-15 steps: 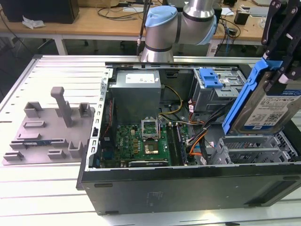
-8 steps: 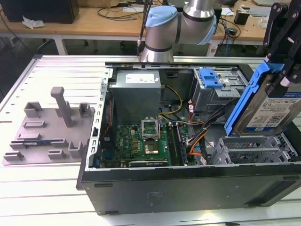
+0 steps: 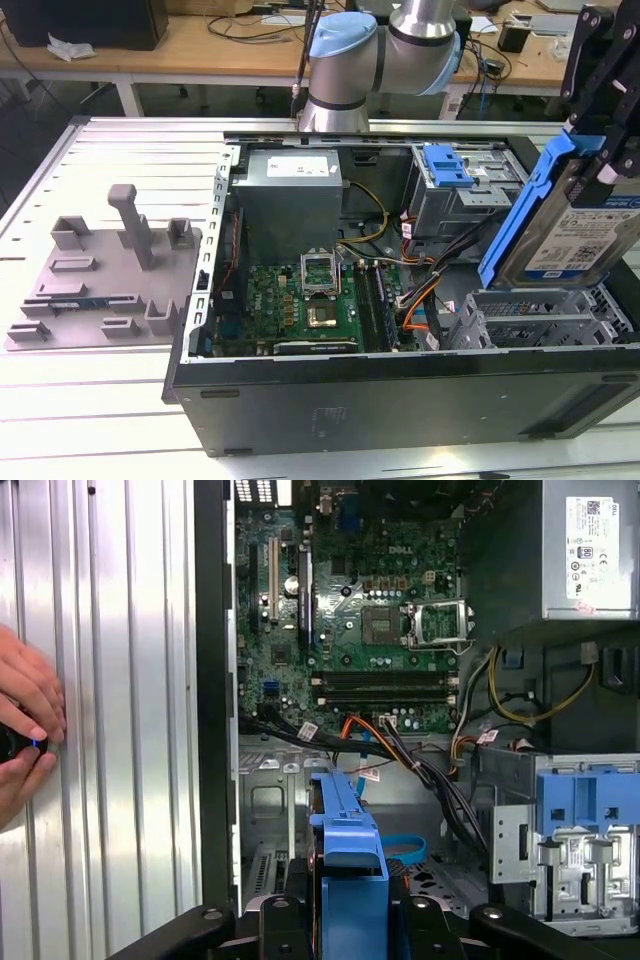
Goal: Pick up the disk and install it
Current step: 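Insert the disk into the insertion slot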
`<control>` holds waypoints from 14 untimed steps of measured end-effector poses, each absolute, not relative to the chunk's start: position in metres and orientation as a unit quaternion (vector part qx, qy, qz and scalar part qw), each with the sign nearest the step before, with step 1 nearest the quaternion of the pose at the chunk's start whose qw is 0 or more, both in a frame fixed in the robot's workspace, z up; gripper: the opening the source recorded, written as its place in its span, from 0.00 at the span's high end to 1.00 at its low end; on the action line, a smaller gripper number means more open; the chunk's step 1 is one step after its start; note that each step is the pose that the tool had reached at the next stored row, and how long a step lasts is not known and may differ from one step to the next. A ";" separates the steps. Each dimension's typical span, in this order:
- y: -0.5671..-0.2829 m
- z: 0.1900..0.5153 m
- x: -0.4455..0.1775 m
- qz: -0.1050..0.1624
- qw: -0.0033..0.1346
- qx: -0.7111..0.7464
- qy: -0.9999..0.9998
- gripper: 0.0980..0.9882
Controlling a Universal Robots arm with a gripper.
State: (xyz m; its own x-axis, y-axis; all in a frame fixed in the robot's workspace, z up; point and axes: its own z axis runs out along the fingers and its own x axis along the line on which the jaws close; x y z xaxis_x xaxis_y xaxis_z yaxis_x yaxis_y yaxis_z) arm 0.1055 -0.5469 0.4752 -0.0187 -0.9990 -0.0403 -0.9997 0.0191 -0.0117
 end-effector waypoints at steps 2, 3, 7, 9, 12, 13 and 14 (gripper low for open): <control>-0.547 0.475 0.106 0.010 0.018 -0.700 0.714 0.70; -0.547 0.474 0.106 0.010 0.018 -0.700 0.714 0.70; -0.548 0.472 0.106 0.010 0.018 -0.702 0.712 0.70; -0.548 0.471 0.106 0.010 0.018 -0.704 0.710 0.70; -0.549 0.470 0.106 0.010 0.018 -0.706 0.708 0.70; -0.549 0.469 0.106 0.010 0.018 -0.706 0.708 0.70; -0.549 0.469 0.107 0.010 0.018 -0.707 0.707 0.70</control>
State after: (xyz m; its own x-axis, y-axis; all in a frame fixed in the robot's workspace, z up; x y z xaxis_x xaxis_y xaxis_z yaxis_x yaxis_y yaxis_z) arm 0.1065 -0.5491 0.4690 -0.0008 -0.9992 -0.0402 -0.9999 0.0013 -0.0117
